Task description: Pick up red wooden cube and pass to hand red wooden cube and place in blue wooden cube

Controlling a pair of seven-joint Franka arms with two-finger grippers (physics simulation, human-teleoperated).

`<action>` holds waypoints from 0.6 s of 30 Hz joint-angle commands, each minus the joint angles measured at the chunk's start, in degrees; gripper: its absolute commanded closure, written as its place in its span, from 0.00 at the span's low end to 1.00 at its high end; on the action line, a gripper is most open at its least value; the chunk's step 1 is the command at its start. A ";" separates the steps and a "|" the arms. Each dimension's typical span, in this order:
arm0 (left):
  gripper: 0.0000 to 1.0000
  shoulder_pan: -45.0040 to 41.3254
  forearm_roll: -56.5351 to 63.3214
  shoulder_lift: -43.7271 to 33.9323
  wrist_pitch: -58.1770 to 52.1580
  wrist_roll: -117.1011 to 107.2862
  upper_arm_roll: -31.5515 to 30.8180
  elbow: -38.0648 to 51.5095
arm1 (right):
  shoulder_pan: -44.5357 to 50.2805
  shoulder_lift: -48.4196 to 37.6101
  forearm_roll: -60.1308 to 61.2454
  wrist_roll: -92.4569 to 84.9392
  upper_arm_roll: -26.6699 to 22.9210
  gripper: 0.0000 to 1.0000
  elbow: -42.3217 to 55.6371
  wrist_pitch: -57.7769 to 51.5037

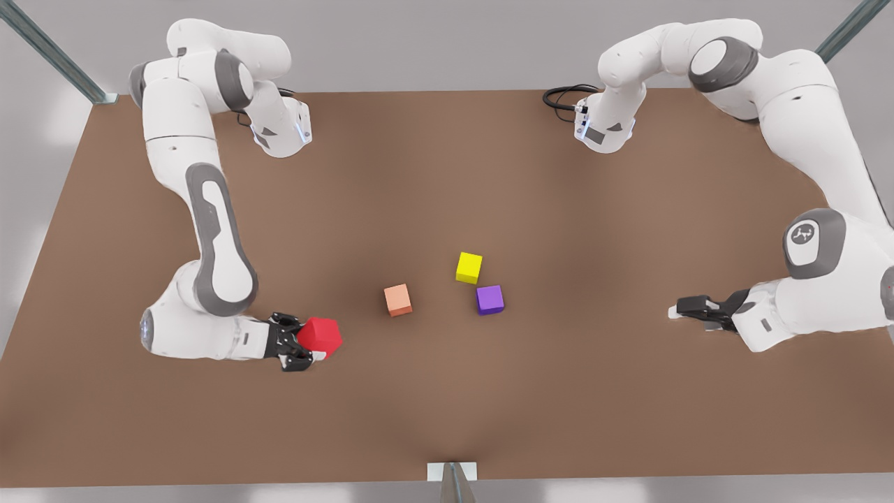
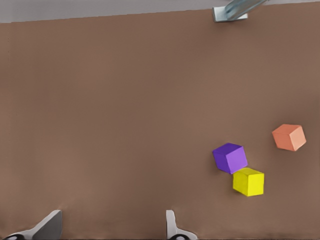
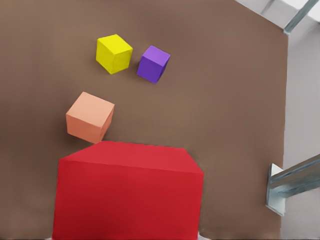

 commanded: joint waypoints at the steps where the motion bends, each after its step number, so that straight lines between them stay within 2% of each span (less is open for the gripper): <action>1: 0.00 -19.20 -0.03 -17.94 9.98 -4.15 26.55 -20.67 | -0.10 -0.88 -20.63 6.48 -1.57 0.41 -0.07 -6.07; 2: 0.00 -24.57 -5.97 -21.68 8.82 -3.63 33.00 -22.85 | -0.10 -1.06 -24.07 6.65 -3.24 0.41 0.01 -5.55; 3: 0.00 -24.56 -5.97 -19.06 5.12 -3.62 32.29 -18.82 | -0.02 -0.88 -26.35 7.00 -3.42 0.41 0.01 -4.41; 6: 0.00 -25.27 -11.32 -16.41 5.99 -3.80 30.89 -17.32 | 0.34 -0.26 -27.86 7.01 -4.04 0.40 0.10 2.27; 7: 0.00 -25.44 -13.18 -14.30 5.91 -3.71 30.80 -12.31 | 0.34 -0.09 -27.94 7.09 -4.12 0.40 0.10 3.50; 13: 0.00 -23.68 -11.95 -12.89 -0.25 -3.63 30.80 -11.42 | 1.30 1.23 -30.05 8.15 -4.12 0.40 -1.13 6.58; 18: 0.00 -23.68 -11.86 -12.10 0.10 -3.63 30.89 -11.25 | 2.62 0.53 -31.11 8.41 -4.12 0.40 -7.37 12.12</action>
